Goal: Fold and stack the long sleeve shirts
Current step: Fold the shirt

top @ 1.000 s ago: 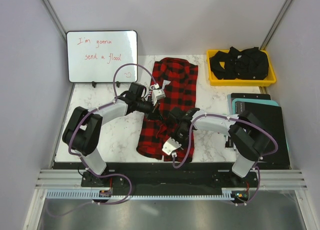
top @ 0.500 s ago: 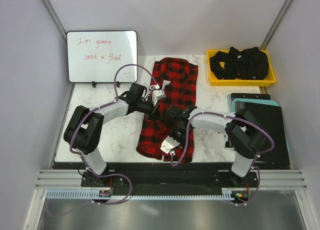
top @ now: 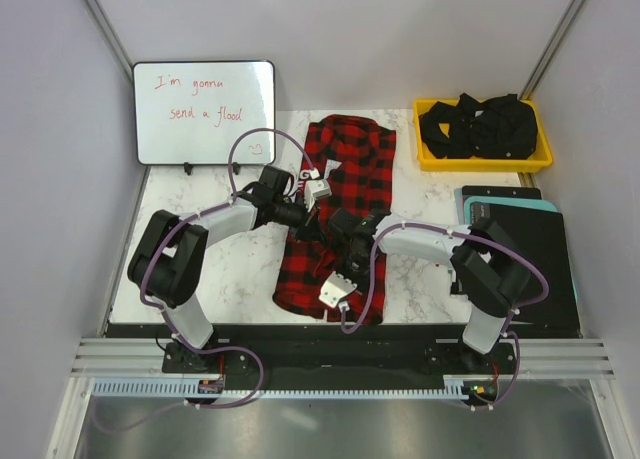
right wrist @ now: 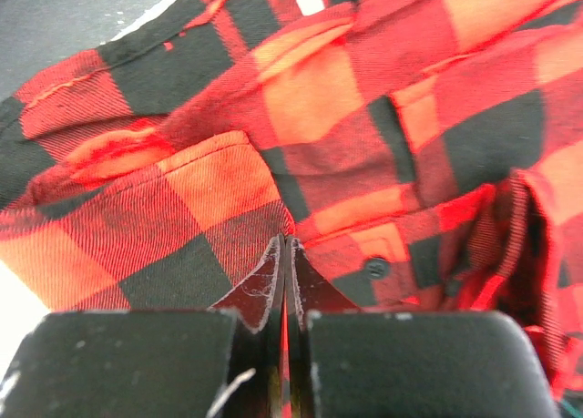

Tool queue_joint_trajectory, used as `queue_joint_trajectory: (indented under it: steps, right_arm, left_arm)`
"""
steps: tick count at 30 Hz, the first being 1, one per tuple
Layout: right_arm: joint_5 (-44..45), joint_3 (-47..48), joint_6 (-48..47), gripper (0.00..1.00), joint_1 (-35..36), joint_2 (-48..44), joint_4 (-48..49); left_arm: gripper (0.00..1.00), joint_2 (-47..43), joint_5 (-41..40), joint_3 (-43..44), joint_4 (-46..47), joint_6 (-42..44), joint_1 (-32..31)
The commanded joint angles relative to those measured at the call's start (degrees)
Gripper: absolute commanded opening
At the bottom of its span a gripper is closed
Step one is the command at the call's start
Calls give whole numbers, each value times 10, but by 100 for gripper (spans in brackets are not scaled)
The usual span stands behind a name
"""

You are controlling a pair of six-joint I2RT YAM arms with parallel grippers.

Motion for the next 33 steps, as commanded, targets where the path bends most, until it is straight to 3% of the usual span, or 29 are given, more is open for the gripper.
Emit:
queue_joint_trajectory:
  steps: [1,15,33]
  right_arm:
    - [-30,33,-12,0,5,-16,-27]
    - [-77,80,19,0,15,1,-24]
    - [-59,19,66,0,26,28,91]
  left_arm:
    - [2,5,14,21,-7,-16,3]
    - [2,9,14,24,-8,-18,3]
    - [2,-48,38,21,-22,-45,5]
